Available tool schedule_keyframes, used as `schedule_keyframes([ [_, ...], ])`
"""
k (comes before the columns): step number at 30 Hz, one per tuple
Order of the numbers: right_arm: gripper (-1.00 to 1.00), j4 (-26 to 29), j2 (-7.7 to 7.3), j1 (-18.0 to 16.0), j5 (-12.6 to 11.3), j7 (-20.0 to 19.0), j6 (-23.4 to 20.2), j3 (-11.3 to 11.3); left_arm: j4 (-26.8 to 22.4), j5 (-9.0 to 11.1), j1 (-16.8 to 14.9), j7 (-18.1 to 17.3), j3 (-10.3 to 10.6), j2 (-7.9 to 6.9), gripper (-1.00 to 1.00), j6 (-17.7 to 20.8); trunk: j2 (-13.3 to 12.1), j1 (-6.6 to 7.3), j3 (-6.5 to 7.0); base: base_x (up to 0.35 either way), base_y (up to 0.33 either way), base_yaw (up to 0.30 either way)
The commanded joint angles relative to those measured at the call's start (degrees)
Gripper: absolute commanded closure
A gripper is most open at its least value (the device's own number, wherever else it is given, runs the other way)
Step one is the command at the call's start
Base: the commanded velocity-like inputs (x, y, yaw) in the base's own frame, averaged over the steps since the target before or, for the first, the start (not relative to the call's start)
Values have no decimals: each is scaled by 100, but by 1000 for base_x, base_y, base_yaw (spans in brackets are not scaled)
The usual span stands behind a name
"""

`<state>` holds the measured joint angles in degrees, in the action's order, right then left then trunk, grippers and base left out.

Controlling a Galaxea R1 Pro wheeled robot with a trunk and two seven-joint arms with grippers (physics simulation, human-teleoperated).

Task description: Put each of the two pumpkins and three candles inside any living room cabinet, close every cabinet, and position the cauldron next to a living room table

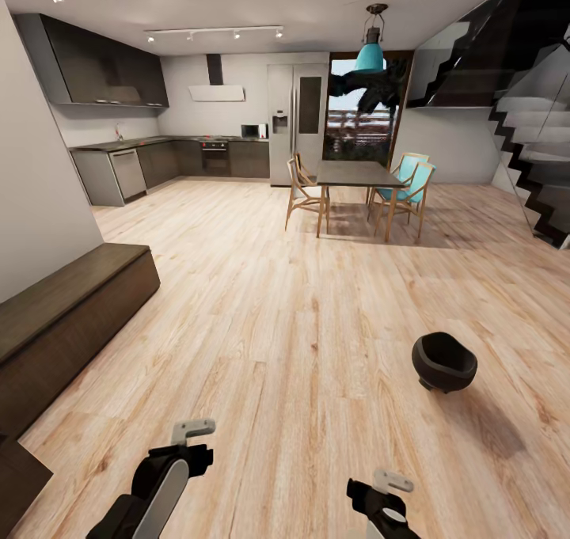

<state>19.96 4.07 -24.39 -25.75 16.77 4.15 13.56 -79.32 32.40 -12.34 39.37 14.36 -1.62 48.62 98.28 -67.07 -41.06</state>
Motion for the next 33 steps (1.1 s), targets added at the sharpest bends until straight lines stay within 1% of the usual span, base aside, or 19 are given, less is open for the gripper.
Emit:
schedule_keyframes([
  [1, -100, -5, -3, -5, -61, 31, 31, 65, -24, 55, -5, 54, 5, -6, -100, 8, 44, -22, -24, 0, 0, 0],
  [8, -100, 18, -1, -5, -62, 35, 42, 93, -185, 123, 1, -11, -36, -38, -100, 15, 325, -176, -149, 0, 0, 0],
  [9, -100, 21, -2, -5, -62, 35, 40, 94, -193, 127, 0, -17, -71, -42, -100, 16, 365, -198, -167, 0, 0, 0],
  [11, -100, 28, 2, -5, -62, 33, 28, 100, -201, 138, 0, -30, -216, -45, -100, 16, 445, -242, -203, 0, 0, 0],
  [12, -100, 31, 1, -5, -62, 29, 2, 109, -205, 148, 1, -44, -387, -45, -100, 22, 485, -264, -221, 0, 0, 0],
  [14, -100, 33, -1, -5, -62, 29, 3, 110, -208, 151, 2, -49, -425, -44, -100, 24, 566, -308, -257, 0, 0, 0],
  [20, -100, 30, -3, -5, -60, 35, 30, 104, -214, 152, 2, -49, -435, -40, -100, 25, 806, -439, -365, 0, 0, 0],
  [23, -100, 22, -3, -5, -61, 35, 40, 103, -208, 152, 2, -45, -405, -40, -100, 21, 926, -505, -419, 0, 0, 0],
  [29, -100, -60, 4, -5, -90, 94, -51, 101, -209, 152, 4, -44, -387, -19, -100, 17, 1167, -637, -526, 0, 0, 0],
  [30, -100, -67, 4, -5, -95, 105, -111, 99, -210, 152, 4, -44, -388, -9, -100, 17, 1207, -659, -544, 0, 0, 0],
  [31, -100, -84, 5, -5, -105, 115, -290, 92, -212, 152, 4, -47, -382, 6, -100, 17, 1247, -681, -562, 0, 0, 0],
  [32, -100, -94, 5, -5, -109, 117, -368, 91, -213, 152, 4, -48, -370, 9, -100, 17, 1287, -703, -580, 0, 0, 0],
  [33, -100, -122, 5, -5, -117, 120, -539, 86, -214, 152, 7, -48, -312, 13, -100, 16, 1328, -725, -598, 0, 0, 0],
])
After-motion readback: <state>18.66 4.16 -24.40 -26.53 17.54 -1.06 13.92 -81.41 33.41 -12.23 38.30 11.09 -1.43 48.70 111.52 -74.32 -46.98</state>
